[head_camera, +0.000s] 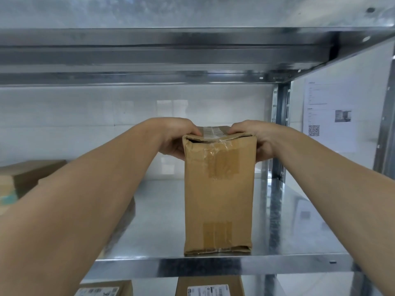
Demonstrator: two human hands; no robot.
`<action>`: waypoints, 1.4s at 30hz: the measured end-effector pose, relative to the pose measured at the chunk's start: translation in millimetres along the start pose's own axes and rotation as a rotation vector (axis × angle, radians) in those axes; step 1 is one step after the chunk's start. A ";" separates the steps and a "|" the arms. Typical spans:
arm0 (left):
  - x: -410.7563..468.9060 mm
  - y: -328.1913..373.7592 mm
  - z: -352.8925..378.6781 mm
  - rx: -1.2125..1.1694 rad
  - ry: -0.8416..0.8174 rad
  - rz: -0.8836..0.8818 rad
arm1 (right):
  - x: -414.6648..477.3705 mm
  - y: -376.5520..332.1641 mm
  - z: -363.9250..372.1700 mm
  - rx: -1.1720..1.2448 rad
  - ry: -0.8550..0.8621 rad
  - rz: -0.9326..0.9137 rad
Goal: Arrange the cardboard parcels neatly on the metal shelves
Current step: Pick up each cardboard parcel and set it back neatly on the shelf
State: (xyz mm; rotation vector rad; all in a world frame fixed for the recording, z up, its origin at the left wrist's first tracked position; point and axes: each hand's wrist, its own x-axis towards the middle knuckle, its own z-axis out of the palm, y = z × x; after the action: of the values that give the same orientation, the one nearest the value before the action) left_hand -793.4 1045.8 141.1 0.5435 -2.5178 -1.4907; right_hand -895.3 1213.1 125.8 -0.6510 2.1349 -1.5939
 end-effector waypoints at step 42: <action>-17.1 -19.8 -20.5 -0.410 -0.019 0.135 | -17.8 0.9 -5.4 0.282 0.028 -0.265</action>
State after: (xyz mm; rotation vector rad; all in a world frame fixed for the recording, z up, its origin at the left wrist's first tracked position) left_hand -766.6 1027.2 134.5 0.2878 -2.1194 -1.8898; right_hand -883.9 1227.9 127.1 -0.8454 1.8505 -2.0072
